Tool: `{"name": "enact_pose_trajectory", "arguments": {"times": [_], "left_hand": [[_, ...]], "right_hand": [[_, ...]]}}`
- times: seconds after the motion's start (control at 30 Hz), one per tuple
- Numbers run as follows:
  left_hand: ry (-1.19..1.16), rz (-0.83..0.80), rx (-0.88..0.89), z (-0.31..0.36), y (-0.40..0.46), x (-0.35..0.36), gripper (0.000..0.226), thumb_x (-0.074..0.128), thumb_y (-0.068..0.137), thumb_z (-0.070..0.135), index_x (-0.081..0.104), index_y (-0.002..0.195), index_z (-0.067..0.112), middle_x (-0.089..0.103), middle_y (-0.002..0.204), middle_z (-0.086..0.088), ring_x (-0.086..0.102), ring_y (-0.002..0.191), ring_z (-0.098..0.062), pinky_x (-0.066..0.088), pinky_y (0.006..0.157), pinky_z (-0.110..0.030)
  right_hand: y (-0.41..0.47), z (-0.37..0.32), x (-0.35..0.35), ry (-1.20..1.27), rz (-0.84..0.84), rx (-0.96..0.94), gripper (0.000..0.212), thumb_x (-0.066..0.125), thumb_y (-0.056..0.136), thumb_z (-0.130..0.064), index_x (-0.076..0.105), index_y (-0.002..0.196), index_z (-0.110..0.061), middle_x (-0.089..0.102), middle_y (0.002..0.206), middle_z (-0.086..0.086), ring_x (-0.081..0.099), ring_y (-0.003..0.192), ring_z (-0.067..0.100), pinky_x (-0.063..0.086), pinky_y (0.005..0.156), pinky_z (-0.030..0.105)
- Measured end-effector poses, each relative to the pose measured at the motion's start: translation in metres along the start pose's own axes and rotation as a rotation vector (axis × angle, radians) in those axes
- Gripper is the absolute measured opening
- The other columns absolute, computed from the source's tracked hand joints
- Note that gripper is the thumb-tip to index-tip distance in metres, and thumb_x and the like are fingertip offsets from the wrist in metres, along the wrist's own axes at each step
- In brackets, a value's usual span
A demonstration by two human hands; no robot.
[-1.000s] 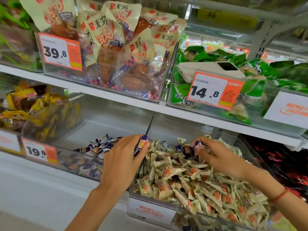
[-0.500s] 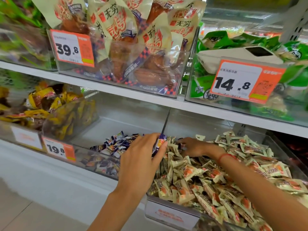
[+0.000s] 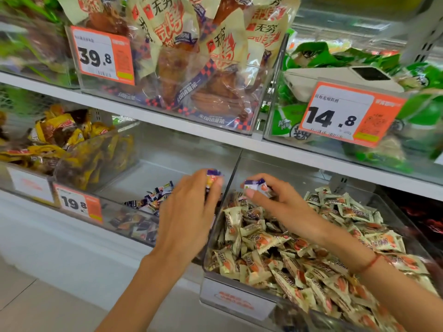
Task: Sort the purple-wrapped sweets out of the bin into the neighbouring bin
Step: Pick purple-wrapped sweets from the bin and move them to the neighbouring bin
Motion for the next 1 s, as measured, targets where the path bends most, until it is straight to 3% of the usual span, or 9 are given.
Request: {"name": "enact_pose_trajectory", "arguments": {"times": [0.13,0.3,0.43,0.5,0.57,0.67,0.77,0.9,1.0], "left_hand": [[0.006,0.085,-0.176,-0.04,0.013,-0.012,0.023,0.028,0.101,0.035,0.041,0.089,0.021,0.038,0.071,0.01,0.041,0.069,-0.017,0.028,0.06,-0.03],[0.348,-0.152,-0.071,-0.08,0.01,0.022,0.033,0.028,0.094,0.028,0.055,0.088,0.011,0.058,0.079,-0.009,0.051,0.077,-0.033,0.035,0.062,-0.039],[0.339,-0.338,-0.137,-0.092,0.006,0.032,0.036,0.037,0.1,0.03,0.053,0.13,0.018,0.058,0.125,-0.007,0.048,0.115,-0.03,0.038,0.089,-0.043],[0.285,-0.316,-0.116,-0.088,0.006,0.027,0.04,0.039,0.099,0.03,0.048,0.137,0.02,0.051,0.137,-0.002,0.043,0.125,-0.025,0.034,0.099,-0.041],[0.164,-0.247,-0.09,-0.068,0.008,0.016,0.04,0.036,0.1,0.032,0.05,0.135,0.02,0.052,0.136,0.0,0.045,0.124,-0.022,0.037,0.101,-0.04],[-0.049,-0.271,-0.062,-0.031,0.004,0.01,0.044,0.03,0.098,0.044,0.047,0.137,0.03,0.052,0.135,0.01,0.052,0.116,-0.01,0.041,0.099,-0.032],[-0.098,-0.393,0.015,-0.006,-0.004,0.017,0.042,0.031,0.099,0.045,0.04,0.139,0.039,0.05,0.134,0.02,0.058,0.092,0.004,0.047,0.089,-0.022],[-0.021,-0.372,0.094,0.006,-0.013,0.021,0.044,0.027,0.1,0.044,0.028,0.144,0.041,0.029,0.148,0.024,0.043,0.125,0.003,0.037,0.098,-0.016],[0.018,-0.332,0.107,0.005,-0.013,0.019,0.045,0.027,0.1,0.045,0.023,0.144,0.043,0.033,0.146,0.026,0.047,0.12,0.005,0.037,0.088,-0.011]], "right_hand": [[0.024,-0.02,0.032,-0.24,0.066,-0.129,0.016,0.051,0.099,-0.023,0.059,0.112,-0.019,0.06,0.102,-0.008,0.054,0.087,0.0,0.044,0.075,0.015],[0.071,-0.024,0.072,-0.822,0.083,-0.171,0.023,0.05,0.096,-0.027,0.062,0.115,-0.021,0.057,0.109,0.002,0.048,0.109,0.022,0.032,0.097,0.038],[0.077,-0.006,0.077,-0.916,-0.223,0.023,0.038,0.044,0.099,-0.036,0.053,0.133,-0.024,0.044,0.143,0.005,0.029,0.136,0.025,0.007,0.116,0.048],[0.063,-0.011,0.061,-0.729,-0.104,-0.062,0.034,0.047,0.099,-0.034,0.061,0.128,-0.023,0.049,0.141,0.0,0.037,0.133,0.018,0.023,0.113,0.04],[0.044,-0.013,0.028,-0.612,0.155,-0.136,0.027,0.05,0.098,-0.031,0.066,0.119,-0.025,0.059,0.128,-0.006,0.047,0.122,0.012,0.039,0.101,0.032],[0.025,0.015,-0.016,-0.578,0.315,-0.043,0.021,0.053,0.097,-0.025,0.067,0.112,-0.029,0.065,0.111,-0.01,0.059,0.102,0.008,0.048,0.088,0.029],[0.031,0.075,-0.038,-0.602,0.167,0.214,0.024,0.055,0.096,-0.019,0.063,0.117,-0.026,0.065,0.109,-0.006,0.063,0.095,0.012,0.05,0.082,0.027],[0.047,0.136,-0.019,-0.599,-0.176,0.436,0.048,0.048,0.099,-0.017,0.032,0.145,-0.018,0.049,0.14,0.01,0.057,0.111,0.024,0.047,0.086,0.027],[0.062,0.154,-0.005,-0.674,-0.185,0.466,0.047,0.047,0.098,-0.017,0.033,0.143,-0.012,0.047,0.137,0.013,0.055,0.111,0.027,0.047,0.087,0.026]]}}
Point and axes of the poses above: each hand's wrist, its own y-axis towards the middle knuckle, its own x-axis out of the palm, z = x × y, the point moved 6 cm from there along y, towards the middle knuckle
